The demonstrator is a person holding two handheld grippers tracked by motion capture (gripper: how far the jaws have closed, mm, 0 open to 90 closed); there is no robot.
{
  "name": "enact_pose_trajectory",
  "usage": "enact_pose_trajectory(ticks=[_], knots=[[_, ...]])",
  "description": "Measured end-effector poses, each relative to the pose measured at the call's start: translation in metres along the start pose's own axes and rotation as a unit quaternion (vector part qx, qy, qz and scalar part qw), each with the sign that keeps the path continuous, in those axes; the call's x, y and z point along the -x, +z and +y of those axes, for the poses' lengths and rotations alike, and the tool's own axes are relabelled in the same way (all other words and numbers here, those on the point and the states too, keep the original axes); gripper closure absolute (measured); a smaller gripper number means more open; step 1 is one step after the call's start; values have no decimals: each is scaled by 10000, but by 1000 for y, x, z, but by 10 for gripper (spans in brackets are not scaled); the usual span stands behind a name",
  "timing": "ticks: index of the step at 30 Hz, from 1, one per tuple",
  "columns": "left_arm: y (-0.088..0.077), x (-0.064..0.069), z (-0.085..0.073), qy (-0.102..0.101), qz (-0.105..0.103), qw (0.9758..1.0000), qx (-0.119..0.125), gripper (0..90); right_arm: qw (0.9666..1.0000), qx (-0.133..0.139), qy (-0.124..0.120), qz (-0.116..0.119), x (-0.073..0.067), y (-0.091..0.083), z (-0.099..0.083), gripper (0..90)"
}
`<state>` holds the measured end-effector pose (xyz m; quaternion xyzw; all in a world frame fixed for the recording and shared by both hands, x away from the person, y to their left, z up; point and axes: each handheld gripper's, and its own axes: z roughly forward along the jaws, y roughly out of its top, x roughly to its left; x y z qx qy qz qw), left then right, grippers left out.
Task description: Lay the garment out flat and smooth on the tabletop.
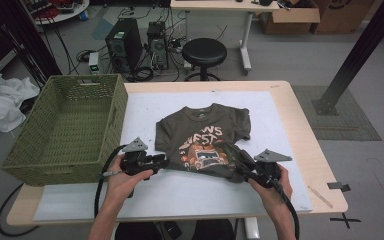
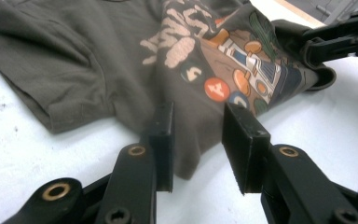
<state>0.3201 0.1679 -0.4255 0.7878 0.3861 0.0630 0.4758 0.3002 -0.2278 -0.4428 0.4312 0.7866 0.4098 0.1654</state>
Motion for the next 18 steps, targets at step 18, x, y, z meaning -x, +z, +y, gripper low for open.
enact_pose_trajectory(ticks=[18], knots=[[-4,-3,-4,-105,84,9999,91,649,9978,-86,605,-252,7,-82,-70,756]])
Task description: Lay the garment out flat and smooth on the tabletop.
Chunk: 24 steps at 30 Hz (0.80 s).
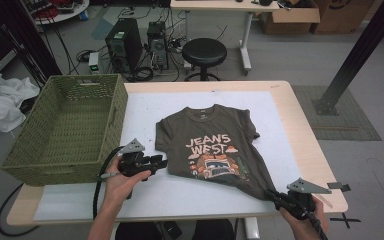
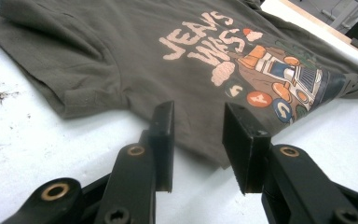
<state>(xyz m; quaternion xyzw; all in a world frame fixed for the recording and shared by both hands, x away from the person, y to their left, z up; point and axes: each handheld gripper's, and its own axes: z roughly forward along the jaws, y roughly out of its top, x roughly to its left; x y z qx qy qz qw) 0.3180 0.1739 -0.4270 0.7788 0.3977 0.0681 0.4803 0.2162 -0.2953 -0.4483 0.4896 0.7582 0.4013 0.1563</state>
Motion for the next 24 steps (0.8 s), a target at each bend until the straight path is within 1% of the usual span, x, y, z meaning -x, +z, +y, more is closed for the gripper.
enact_pose_trajectory(ticks=[2,3,4,5,6,7,8,10,11,12,13,15,17,18,20,22,23,24], knots=[[-2,-1,0,-11,20,10000,35,647,9997,160,97,-165,-1,-3,4,668],[-3,-1,0,-23,31,10000,44,647,9992,293,125,-240,-3,-6,9,632],[-3,-1,0,-37,48,10000,62,647,9985,481,140,-205,-6,-8,16,619],[-4,-1,0,-64,66,9999,92,647,9975,681,125,-123,-11,-9,25,601],[-4,-2,0,-79,74,9999,105,647,9964,846,59,-32,-18,-9,34,592],[-4,-1,0,-93,77,9999,119,647,9954,953,-72,91,-25,-6,43,587],[-4,-1,0,-90,81,9998,124,647,9944,991,-256,249,-34,-1,53,577],[-4,0,-1,-105,65,9998,138,646,9927,874,-645,524,-55,14,70,569],[-4,0,-1,-108,65,9998,145,646,9908,778,-873,682,-66,24,76,569],[-4,1,-2,-108,59,9998,144,646,9891,656,-1051,801,-76,36,82,568],[-4,1,-2,-107,59,9998,140,646,9873,523,-1211,880,-85,48,86,565],[-5,1,-4,-110,51,9998,138,646,9823,290,-1614,909,-101,73,91,565],[-6,1,-5,-111,52,9999,111,645,9792,147,-1834,860,-112,93,94,556],[-7,1,-6,-117,56,9999,114,646,9769,105,-1973,810,-117,101,96,551],[-8,0,-8,-130,58,9998,106,646,9712,-32,-2258,760,-123,116,97,541],[-8,0,-8,-146,56,9998,120,646,9675,-307,-2402,733,-125,131,94,516],[-9,0,-8,-140,50,9998,128,646,9686,-297,-2343,778,-124,137,92,526],[-9,0,-8,-140,41,9998,136,646,9718,-217,-2175,883,-121,139,92,541]])
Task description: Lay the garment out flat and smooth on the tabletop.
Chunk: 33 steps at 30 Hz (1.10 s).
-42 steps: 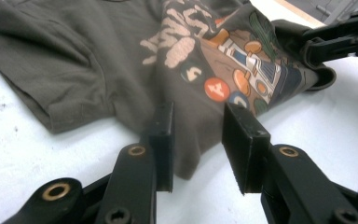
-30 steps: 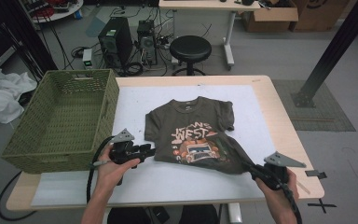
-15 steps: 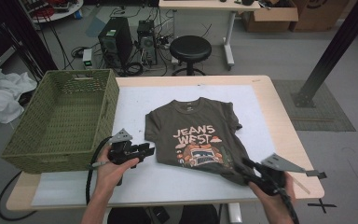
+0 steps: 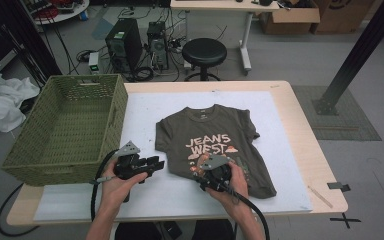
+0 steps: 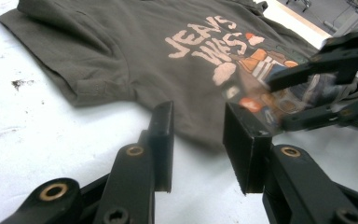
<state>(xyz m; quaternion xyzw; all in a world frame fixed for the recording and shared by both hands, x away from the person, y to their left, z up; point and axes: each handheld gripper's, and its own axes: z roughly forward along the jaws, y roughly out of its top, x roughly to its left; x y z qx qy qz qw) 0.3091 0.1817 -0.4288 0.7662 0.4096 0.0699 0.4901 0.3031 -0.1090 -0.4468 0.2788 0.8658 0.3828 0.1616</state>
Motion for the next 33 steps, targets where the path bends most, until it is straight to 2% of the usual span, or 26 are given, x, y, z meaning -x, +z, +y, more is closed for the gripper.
enact_pose_trajectory(ticks=[1,3,5,6,8,10,13,14,15,16,18,20,22,24,27,29,30,31,33], knots=[[0,0,0,3,-6,10000,3,645,9999,33,141,60,2,0,-1,587],[0,1,0,-2,-26,10000,15,645,9995,83,261,169,6,-1,-3,770],[0,1,1,-4,-42,10000,37,646,9991,37,359,229,10,-3,-1,874],[0,2,1,-15,-42,10000,55,646,9988,128,428,195,14,-5,1,900],[-1,2,1,-11,-50,10000,71,646,9955,587,738,88,28,-14,9,900],[-2,3,1,-20,-43,9999,89,647,9898,994,994,-208,47,-25,19,900],[-3,2,1,-25,-40,9999,93,647,9809,1242,1257,-815,79,-37,28,900],[-4,2,1,-28,-31,9999,92,646,9787,1269,1328,-914,88,-39,29,899],[-4,1,1,-32,-35,9999,91,646,9789,1279,1381,-798,94,-40,31,854],[-5,1,0,-35,-21,9999,103,645,9813,1241,1367,-550,96,-40,32,804],[-6,-1,0,-55,-5,9999,122,646,9870,1157,1110,-100,88,-37,36,698],[-6,-2,0,-90,7,9999,139,646,9920,1002,702,321,69,-33,36,628],[-5,-2,0,-83,-5,9999,137,645,9944,779,349,619,48,-27,30,578],[-5,-1,0,-67,-29,9999,123,645,9948,546,14,857,31,-22,23,535],[-4,1,-1,-70,-67,9999,121,646,9945,41,-606,847,12,-16,11,491],[-3,2,-3,-76,-78,9999,117,645,9924,-170,-838,884,5,-12,5,492],[-3,2,-3,-78,-86,9999,112,646,9920,-266,-928,809,4,-10,2,497],[-2,3,-4,-96,-106,9998,116,645,9924,-280,-916,770,4,-7,-1,493],[-2,5,-4,-107,-133,9998,120,645,9949,-119,-636,776,10,-7,-5,581]])
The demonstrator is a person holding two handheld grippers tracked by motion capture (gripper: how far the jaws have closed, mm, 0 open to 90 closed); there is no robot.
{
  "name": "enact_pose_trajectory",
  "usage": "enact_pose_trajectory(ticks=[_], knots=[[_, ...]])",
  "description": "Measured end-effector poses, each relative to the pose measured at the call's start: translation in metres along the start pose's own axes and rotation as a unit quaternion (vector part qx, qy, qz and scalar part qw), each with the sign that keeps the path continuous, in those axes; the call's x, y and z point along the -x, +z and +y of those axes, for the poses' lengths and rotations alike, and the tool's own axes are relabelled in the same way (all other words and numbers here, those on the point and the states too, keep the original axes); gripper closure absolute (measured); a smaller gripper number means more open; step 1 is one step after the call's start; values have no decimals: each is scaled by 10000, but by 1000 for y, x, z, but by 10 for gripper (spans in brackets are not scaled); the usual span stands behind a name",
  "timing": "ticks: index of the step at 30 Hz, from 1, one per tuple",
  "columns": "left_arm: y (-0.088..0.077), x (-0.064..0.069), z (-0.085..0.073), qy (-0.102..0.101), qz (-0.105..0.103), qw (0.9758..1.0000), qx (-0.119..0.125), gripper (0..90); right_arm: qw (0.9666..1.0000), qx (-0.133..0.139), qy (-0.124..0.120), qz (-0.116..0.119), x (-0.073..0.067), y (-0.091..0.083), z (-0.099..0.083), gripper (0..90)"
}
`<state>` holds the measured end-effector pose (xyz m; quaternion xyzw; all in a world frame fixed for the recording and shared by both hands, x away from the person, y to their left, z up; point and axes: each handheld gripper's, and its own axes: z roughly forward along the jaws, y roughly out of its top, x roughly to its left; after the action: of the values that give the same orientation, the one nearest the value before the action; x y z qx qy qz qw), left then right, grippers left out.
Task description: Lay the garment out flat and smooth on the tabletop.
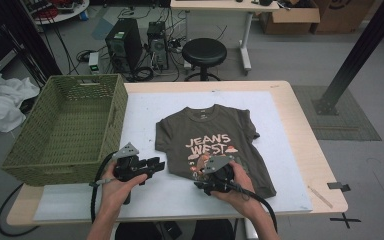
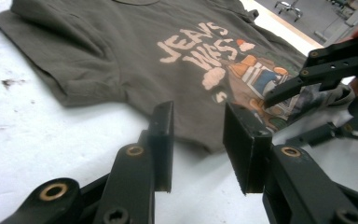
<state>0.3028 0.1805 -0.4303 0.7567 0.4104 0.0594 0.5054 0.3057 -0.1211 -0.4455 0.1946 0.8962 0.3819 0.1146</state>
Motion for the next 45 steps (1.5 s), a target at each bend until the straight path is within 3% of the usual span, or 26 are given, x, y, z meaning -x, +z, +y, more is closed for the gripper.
enact_pose_trajectory(ticks=[3,6,8,10,12,13,14,16,17,18,20,22,24,25,30,35,39,45], knots=[[0,2,-1,-4,-22,10000,-5,645,9991,247,322,-73,5,0,-6,712],[0,2,-1,2,-20,10000,-10,646,9980,363,522,63,7,0,-7,879],[-1,2,-1,1,-18,10000,11,646,9980,360,513,-29,9,-3,-1,894],[-2,2,-1,-7,-17,10000,26,647,9944,744,722,-207,16,-11,5,895],[-3,2,-1,-7,-13,10000,31,647,9925,871,793,-322,21,-15,8,895],[-2,3,-1,-11,-16,10000,34,648,9825,1263,1126,-782,42,-28,13,894],[-2,3,-1,0,-22,10000,25,648,9782,1362,1251,-943,50,-31,13,894],[-1,4,-1,3,-36,10000,14,649,9669,1472,1568,-1371,71,-37,10,893],[-1,5,-1,16,-43,10000,3,648,9583,1467,1827,-1639,85,-39,5,892],[0,6,0,24,-53,10000,0,649,9521,1387,2035,-1811,96,-38,-1,890],[3,9,1,38,-85,10000,1,649,9483,1036,2247,-1988,111,-33,-11,882],[6,11,4,72,-122,9999,-1,649,9486,627,2349,-2026,120,-25,-22,829],[12,11,10,52,-139,9999,27,649,9508,530,2329,-1971,119,-23,-26,741],[14,11,12,44,-136,9999,35,651,9507,606,2324,-1963,116,-26,-26,687],[35,6,33,-46,-147,9998,79,656,9440,1099,2334,-2056,97,-53,-28,541],[78,-5,57,-276,-135,9995,-5,655,9411,1271,2326,-2100,73,-83,-45,508],[110,-8,66,-320,-53,9992,-243,663,9332,1329,2505,-2210,62,-99,-62,500],[143,-11,69,-402,71,9977,-536,660,9274,1239,2682,-2294,51,-115,-90,486]])
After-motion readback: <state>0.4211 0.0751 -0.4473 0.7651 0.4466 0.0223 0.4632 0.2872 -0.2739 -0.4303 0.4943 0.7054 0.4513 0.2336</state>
